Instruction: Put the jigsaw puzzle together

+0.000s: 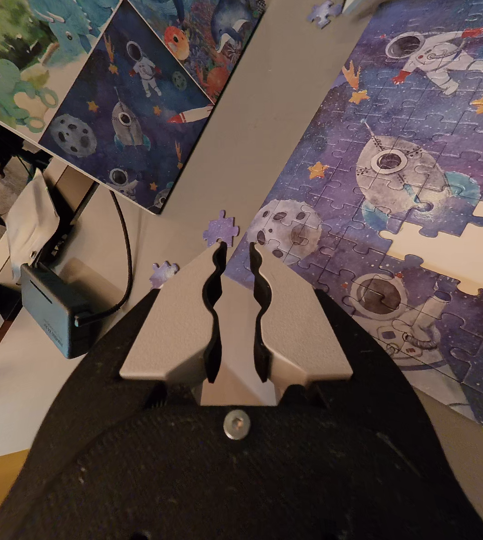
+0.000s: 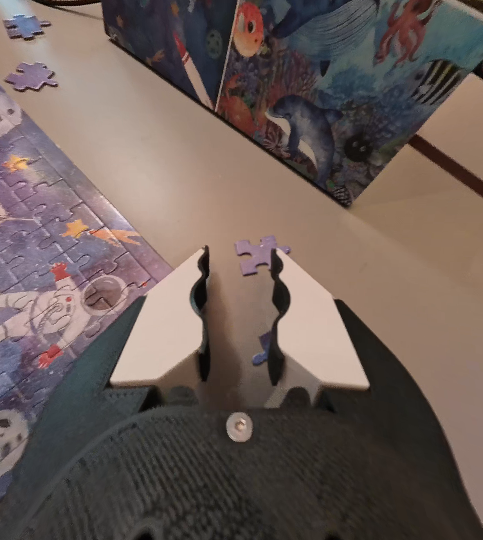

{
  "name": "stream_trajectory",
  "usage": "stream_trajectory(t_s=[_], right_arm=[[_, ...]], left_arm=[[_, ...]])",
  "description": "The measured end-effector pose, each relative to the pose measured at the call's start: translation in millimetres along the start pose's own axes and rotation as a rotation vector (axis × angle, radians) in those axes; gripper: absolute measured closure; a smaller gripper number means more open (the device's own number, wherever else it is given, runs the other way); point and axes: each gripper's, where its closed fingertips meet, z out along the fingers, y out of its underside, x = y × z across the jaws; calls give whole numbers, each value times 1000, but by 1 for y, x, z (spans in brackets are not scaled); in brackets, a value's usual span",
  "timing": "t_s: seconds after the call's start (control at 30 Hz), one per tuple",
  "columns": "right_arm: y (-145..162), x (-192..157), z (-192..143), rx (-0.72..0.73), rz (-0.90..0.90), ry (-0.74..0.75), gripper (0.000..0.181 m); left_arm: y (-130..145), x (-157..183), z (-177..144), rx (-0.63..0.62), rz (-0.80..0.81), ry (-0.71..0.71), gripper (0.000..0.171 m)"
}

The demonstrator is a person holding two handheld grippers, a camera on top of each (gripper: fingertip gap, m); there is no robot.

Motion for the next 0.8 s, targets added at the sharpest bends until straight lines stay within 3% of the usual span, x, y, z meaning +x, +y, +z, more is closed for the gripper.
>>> stream_trajectory(t_s=[0.13, 0.3, 0.6, 0.67, 0.8], right_arm=[[10, 15, 5, -51, -1, -20, 131], [13, 22, 5, -65, 54, -149, 161], [13, 14, 5, -70, 11, -115, 163], [10, 11, 4, -60, -3, -115, 181], [7, 2, 5, -82, -40, -89, 164]], left_arm=[[2, 3, 3, -8, 4, 11, 158], [5, 2, 5, -16, -5, 13, 158], [6, 2, 5, -19, -1, 13, 158], [5, 2, 4, -19, 2, 10, 158], [5, 0, 3, -16, -1, 6, 158]])
